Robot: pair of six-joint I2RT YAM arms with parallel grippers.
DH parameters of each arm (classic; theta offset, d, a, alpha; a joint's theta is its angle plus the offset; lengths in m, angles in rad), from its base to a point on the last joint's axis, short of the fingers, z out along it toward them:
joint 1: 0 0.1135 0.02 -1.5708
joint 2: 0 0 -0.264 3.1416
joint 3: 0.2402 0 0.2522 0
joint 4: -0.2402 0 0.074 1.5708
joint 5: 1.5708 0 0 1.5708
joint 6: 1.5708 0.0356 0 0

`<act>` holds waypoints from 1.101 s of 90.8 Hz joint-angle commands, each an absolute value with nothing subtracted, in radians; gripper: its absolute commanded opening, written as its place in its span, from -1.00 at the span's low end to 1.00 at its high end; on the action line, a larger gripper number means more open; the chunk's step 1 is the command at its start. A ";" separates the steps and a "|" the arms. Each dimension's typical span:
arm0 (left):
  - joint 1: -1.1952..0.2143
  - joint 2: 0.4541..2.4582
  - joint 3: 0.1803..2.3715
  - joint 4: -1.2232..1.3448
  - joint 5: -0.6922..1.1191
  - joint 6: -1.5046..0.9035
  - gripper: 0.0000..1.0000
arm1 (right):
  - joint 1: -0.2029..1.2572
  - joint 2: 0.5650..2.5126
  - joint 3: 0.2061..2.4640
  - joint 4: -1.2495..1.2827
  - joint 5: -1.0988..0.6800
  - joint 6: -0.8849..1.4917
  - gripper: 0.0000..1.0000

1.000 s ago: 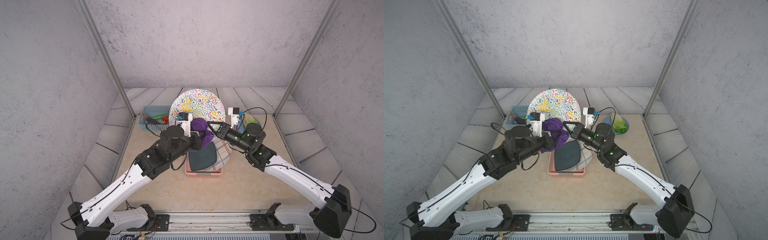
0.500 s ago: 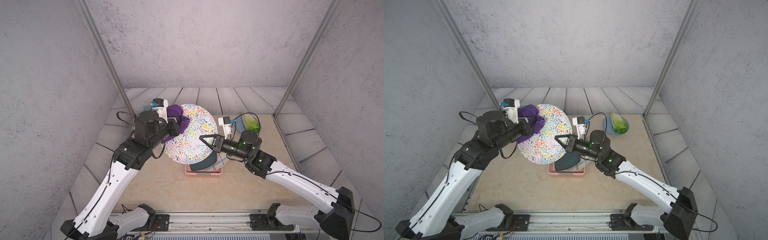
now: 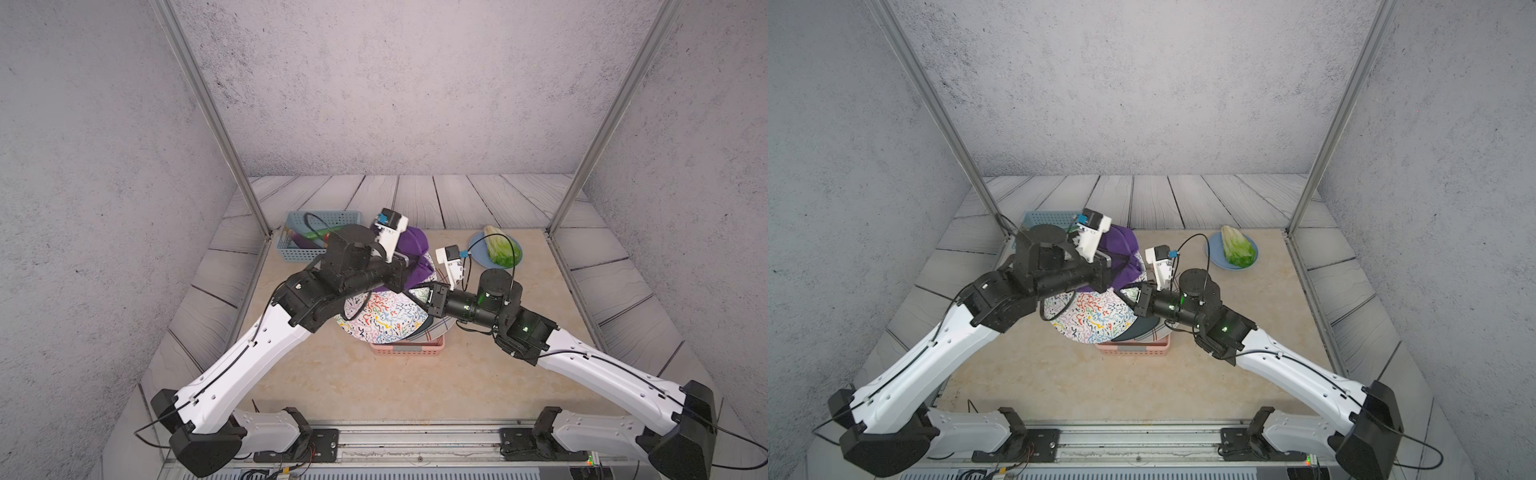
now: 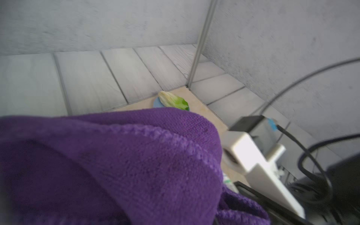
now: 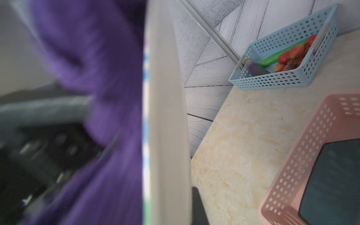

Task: Wipe the wet plate dry
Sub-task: Wipe the plate with towel.

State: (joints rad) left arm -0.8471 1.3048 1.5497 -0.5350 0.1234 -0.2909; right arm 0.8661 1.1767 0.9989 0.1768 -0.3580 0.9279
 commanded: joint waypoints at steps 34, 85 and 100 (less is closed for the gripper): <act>-0.292 1.065 1.256 -0.312 0.456 -0.844 -1.00 | 0.695 0.976 0.966 0.473 -0.390 1.039 -1.00; -0.392 1.162 1.112 0.949 0.658 -1.879 -1.00 | 0.588 1.160 0.884 1.092 -0.572 1.437 -1.00; -0.628 1.148 1.111 0.913 0.509 -1.792 -1.00 | 0.602 1.230 0.928 1.195 -0.521 1.472 -1.00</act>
State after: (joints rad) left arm -0.4828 1.1770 1.0843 0.7921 0.5880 -1.7973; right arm 0.5953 1.1992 0.8764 1.0615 -0.5480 1.4326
